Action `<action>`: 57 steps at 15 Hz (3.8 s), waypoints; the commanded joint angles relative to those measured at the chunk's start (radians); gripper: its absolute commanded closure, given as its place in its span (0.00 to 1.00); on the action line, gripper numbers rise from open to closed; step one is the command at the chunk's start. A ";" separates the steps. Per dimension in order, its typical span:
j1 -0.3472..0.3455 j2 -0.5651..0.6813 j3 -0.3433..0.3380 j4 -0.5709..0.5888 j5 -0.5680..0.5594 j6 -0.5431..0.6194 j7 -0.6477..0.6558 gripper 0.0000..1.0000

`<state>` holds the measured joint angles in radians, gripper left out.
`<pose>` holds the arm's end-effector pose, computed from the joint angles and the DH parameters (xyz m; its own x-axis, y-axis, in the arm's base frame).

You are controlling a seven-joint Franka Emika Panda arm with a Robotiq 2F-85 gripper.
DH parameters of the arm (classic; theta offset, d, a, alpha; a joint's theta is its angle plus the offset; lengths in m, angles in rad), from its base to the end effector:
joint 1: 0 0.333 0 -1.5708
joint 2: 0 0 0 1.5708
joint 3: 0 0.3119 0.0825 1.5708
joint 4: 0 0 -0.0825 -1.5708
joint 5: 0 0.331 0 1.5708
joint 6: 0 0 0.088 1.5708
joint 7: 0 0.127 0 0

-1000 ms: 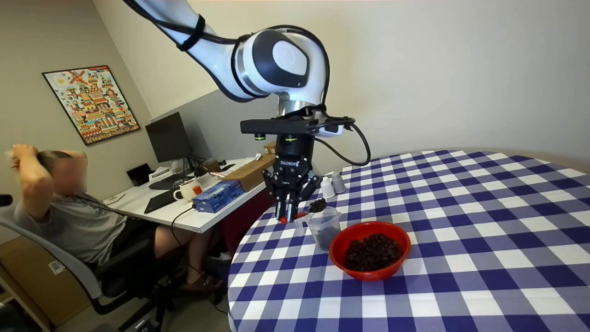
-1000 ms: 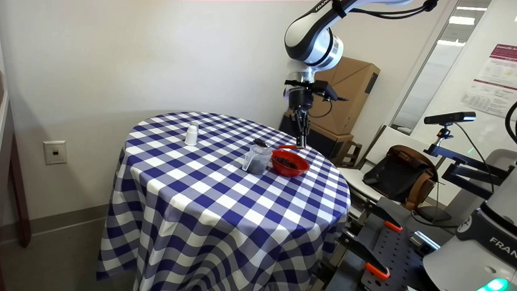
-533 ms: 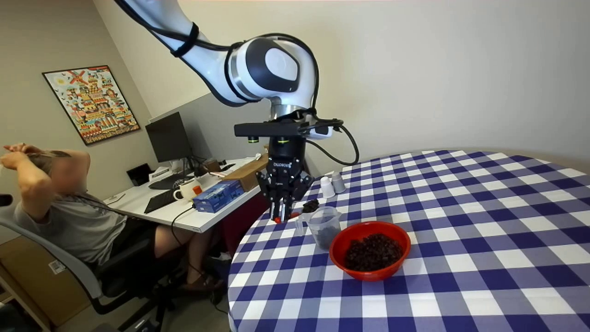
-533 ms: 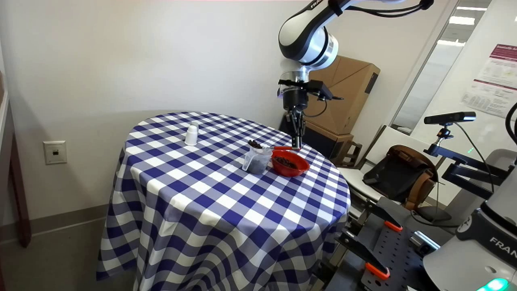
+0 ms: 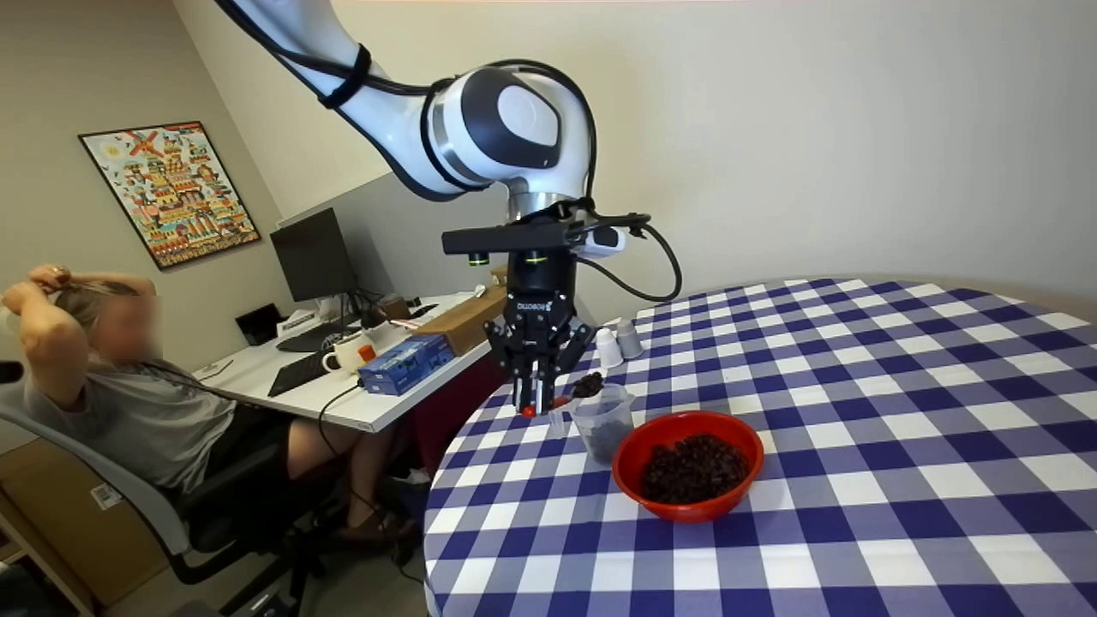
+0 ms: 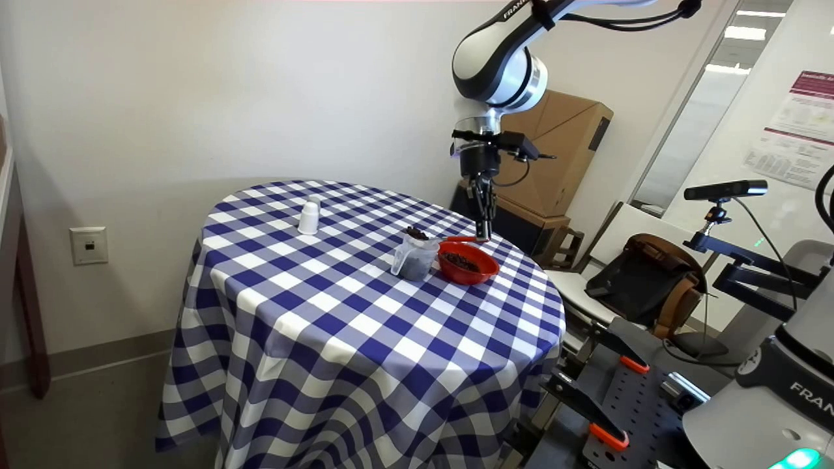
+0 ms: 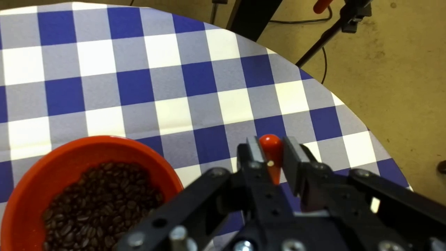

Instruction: Use the spoon on the table to scoop some of the contents in the red bowl into the clear jug

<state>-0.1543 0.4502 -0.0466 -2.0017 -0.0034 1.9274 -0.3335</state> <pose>0.4868 -0.0994 0.2213 0.8637 0.1533 -0.4801 0.0956 -0.9852 -0.1426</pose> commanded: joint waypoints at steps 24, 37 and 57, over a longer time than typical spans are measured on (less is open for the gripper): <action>0.045 -0.039 -0.010 -0.085 -0.335 0.144 0.001 0.93; 0.074 -0.083 -0.030 -0.178 -0.543 0.319 0.020 0.93; 0.079 -0.164 -0.041 -0.295 -0.748 0.417 0.121 0.93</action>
<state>-0.0849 0.3243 -0.0719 -2.2549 -0.7084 2.3143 -0.2465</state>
